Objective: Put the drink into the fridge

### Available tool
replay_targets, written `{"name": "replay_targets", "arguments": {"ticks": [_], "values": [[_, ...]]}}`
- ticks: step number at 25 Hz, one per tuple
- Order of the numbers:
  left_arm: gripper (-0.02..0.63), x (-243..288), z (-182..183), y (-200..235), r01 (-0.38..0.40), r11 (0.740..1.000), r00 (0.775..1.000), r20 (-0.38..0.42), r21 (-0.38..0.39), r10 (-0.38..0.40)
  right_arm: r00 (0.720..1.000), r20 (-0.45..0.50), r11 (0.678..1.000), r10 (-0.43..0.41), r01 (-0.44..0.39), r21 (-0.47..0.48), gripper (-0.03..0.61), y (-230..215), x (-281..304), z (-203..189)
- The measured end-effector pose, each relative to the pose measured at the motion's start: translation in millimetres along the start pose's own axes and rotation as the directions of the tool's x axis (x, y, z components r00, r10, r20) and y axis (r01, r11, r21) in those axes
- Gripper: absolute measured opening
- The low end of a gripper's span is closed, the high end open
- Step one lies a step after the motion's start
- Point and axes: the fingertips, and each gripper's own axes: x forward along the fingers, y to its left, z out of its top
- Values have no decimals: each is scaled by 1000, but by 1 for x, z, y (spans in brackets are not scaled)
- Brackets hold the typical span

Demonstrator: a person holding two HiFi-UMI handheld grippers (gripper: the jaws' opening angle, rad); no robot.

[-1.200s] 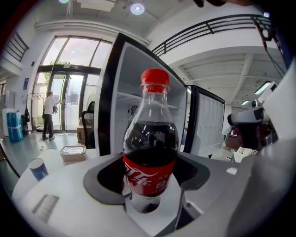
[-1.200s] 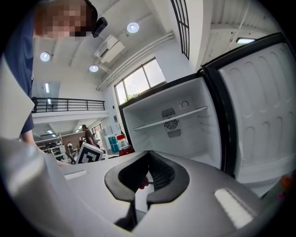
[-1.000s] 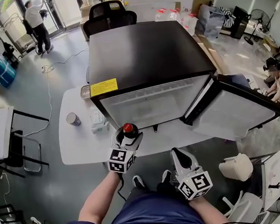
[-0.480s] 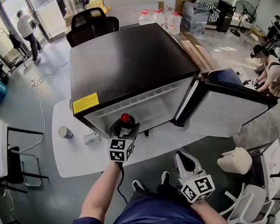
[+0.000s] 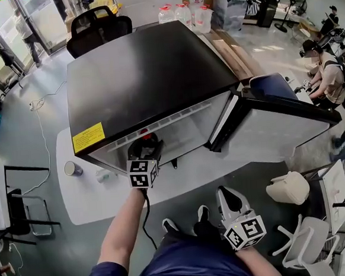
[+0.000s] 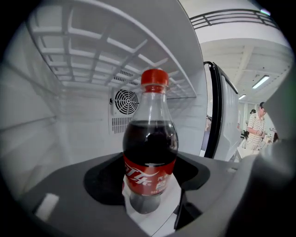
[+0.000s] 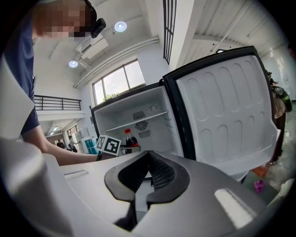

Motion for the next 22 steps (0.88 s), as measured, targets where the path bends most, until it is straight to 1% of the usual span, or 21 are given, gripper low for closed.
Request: {"name": "replay_targets", "arguments": {"ticks": [4, 10, 15, 22], "values": [[307, 15, 5, 12, -20, 1000, 1000, -1, -6, 20, 1000, -2, 1000, -16, 16, 16, 6, -5, 1, -4], [307, 34, 5, 25, -45, 999, 999, -14, -21, 45, 999, -20, 999, -36, 37, 13, 6, -12, 1, -3], [307, 44, 4, 27, -47, 999, 999, -19, -25, 46, 999, -23, 999, -47, 47, 16, 6, -17, 2, -3], [307, 47, 2, 28, -46, 999, 999, -15, -23, 45, 999, -32, 999, -36, 36, 7, 6, -15, 7, -2]]}}
